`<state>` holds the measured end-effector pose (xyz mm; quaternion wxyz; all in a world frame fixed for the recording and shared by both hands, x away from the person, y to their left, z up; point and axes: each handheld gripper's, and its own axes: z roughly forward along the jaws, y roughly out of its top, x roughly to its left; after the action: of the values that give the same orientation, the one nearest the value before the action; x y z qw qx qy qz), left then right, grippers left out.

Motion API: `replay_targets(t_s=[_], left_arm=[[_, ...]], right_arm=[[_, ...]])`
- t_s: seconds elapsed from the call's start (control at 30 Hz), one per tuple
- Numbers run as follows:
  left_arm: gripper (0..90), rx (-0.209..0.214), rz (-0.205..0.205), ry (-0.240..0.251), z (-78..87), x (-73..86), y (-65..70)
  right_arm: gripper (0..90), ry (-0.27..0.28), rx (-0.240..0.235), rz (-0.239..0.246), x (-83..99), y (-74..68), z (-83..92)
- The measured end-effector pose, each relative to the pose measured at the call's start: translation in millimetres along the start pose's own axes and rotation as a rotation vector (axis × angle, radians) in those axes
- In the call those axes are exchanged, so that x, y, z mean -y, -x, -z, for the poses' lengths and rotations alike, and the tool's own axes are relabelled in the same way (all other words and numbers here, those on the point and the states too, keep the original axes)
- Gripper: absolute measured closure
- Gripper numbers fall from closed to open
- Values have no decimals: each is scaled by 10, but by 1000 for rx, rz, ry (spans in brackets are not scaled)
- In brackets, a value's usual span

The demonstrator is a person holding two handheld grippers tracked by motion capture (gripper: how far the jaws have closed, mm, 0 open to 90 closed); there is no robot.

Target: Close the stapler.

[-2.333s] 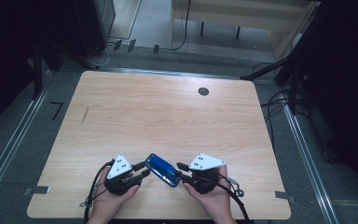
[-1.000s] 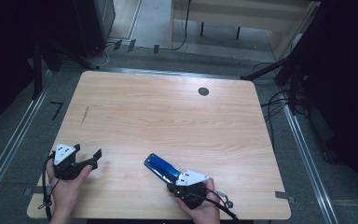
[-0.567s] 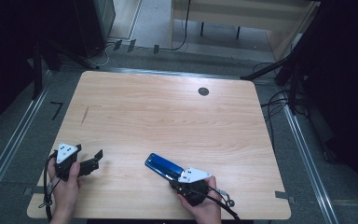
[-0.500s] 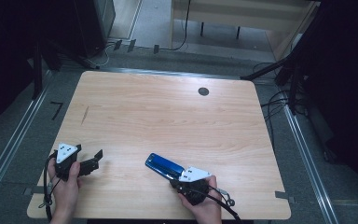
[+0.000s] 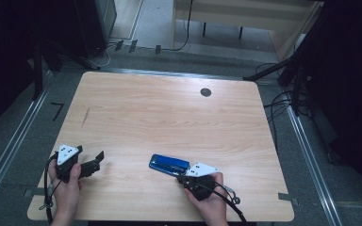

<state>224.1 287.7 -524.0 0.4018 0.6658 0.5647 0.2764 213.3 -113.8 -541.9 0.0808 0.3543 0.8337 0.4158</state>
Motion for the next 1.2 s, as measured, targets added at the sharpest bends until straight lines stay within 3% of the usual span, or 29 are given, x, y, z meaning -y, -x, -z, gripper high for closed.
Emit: replay_targets(t_s=[0.67,0.9,1.2], left_arm=[[141,-8,9,1,4,3,-4],[142,-8,8,2,2,3,-2],[142,-9,8,2,1,3,-1]], right_arm=[[900,37,49,-36,-23,183,-27],[900,48,40,-59,-23,225,-35],[900,49,46,-48,-30,226,-43]])
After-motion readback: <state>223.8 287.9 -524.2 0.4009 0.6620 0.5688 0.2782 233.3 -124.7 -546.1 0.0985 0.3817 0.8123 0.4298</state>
